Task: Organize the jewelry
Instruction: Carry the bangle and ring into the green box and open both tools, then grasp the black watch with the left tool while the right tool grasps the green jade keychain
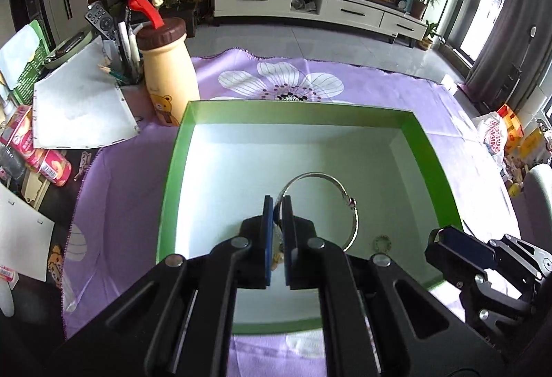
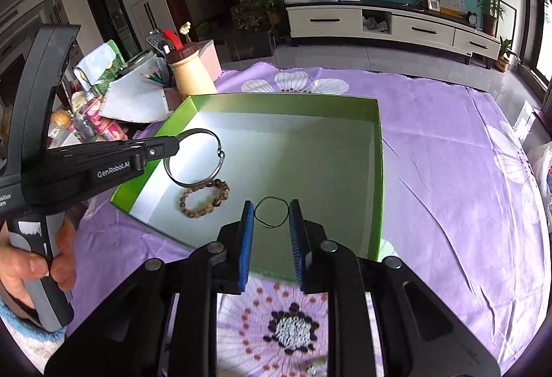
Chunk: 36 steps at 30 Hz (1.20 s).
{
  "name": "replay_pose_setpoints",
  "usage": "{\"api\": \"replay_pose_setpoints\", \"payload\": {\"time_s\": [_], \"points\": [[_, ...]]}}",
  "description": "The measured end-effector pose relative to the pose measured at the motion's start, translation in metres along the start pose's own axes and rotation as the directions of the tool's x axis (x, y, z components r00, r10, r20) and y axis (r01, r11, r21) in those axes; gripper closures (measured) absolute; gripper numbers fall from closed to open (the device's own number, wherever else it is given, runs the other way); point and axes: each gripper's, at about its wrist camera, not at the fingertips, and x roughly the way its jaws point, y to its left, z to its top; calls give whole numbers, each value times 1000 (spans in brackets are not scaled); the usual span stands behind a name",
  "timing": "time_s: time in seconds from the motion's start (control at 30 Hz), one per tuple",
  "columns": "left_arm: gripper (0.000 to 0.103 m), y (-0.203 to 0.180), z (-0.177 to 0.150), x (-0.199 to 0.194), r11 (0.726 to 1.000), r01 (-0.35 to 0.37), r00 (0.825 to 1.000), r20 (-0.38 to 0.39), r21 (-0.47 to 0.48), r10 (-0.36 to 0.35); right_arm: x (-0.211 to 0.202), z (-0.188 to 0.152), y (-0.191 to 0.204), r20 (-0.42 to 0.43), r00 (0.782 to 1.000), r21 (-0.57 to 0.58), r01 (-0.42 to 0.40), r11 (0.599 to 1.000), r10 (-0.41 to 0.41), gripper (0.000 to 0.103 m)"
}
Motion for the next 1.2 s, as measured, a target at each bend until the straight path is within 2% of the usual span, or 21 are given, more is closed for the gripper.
{"api": "replay_pose_setpoints", "payload": {"time_s": [0.27,0.3,0.33,0.37,0.43,0.5,0.53,0.73,0.9,1.0,1.2], "points": [[97,-16,4,39,999,-26,998,-50,32,28,35,4,-9,-41,998,14,42,999,-42,82],[96,-18,5,41,999,-28,998,-53,36,30,38,4,-11,-43,998,26,42,999,-41,81],[95,-19,6,42,999,-30,998,-52,42,32,39,4,-14,-43,998,44,38,998,-36,76],[90,-22,6,42,998,-30,998,-50,47,32,38,3,-17,-36,999,58,34,998,-32,71],[79,-25,4,38,998,-33,999,-40,58,36,35,0,-21,-22,1000,75,20,997,-18,70],[58,-26,2,33,997,-34,999,-27,68,36,27,-4,-22,-3,1000,87,6,996,-6,68],[55,-25,0,30,997,-35,999,-19,70,36,22,-6,-24,10,1000,92,-2,996,1,68],[51,-19,-17,-2,996,-3,1000,28,85,0,-19,-24,-30,76,996,112,-56,992,47,68],[43,-12,-45,-43,994,48,996,72,101,-55,-45,-46,-32,75,996,113,-64,992,56,68],[40,-8,-72,-59,991,73,994,69,116,-81,-57,-62,-37,62,997,137,-61,989,53,68],[40,-3,-113,-72,984,127,992,6,124,-129,-68,-92,-41,15,999,191,-44,981,42,68]]}}
